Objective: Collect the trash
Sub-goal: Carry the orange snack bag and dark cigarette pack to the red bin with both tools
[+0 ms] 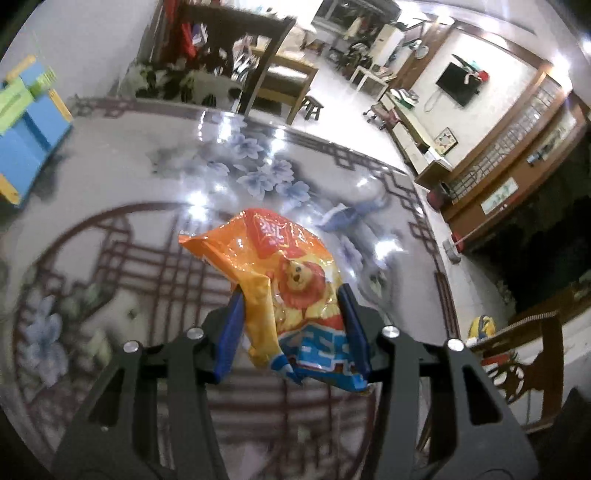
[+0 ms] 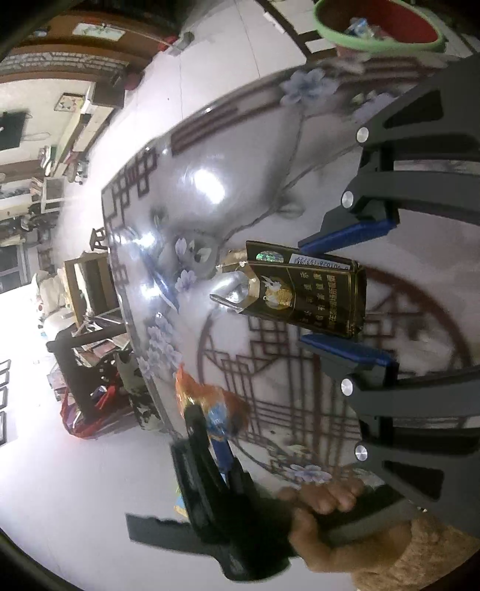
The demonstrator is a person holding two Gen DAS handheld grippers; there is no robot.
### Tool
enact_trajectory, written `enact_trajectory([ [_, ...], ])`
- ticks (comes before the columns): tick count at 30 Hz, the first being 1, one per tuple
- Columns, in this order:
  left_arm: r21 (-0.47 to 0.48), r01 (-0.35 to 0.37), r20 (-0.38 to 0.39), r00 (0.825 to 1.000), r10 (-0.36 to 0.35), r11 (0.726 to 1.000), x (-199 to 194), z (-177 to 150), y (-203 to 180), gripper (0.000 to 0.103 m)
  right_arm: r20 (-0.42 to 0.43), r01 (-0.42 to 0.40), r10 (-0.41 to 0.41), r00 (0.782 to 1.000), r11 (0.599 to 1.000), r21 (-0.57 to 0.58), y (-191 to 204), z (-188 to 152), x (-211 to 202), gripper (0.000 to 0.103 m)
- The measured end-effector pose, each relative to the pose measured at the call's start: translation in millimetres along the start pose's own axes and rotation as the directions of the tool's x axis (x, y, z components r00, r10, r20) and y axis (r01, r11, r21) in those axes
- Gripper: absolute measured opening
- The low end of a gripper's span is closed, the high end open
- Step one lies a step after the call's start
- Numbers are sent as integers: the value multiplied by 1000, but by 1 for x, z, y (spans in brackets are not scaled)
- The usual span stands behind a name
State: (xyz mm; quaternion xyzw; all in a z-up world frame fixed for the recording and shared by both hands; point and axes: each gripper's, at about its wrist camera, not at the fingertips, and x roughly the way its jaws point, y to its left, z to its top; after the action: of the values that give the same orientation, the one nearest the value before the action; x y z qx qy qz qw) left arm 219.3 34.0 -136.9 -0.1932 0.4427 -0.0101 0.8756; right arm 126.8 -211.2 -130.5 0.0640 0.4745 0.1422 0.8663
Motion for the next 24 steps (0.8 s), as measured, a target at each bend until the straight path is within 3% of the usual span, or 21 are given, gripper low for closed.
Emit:
enact_trajectory([
  [6, 123, -12, 73, 997, 3, 992, -68, -39, -27, 49, 56, 0, 0, 998, 1000, 12, 3, -18, -38, 45],
  [11, 189, -19, 104, 995, -1, 982, -100, -64, -51, 49, 110, 1, -4, 994, 1000, 27, -3, -29, -68, 45],
  [24, 302, 71, 38, 996, -87, 951, -103, -118, -138, 49, 175, 69, -82, 981, 994, 79, -64, -54, -124, 46],
])
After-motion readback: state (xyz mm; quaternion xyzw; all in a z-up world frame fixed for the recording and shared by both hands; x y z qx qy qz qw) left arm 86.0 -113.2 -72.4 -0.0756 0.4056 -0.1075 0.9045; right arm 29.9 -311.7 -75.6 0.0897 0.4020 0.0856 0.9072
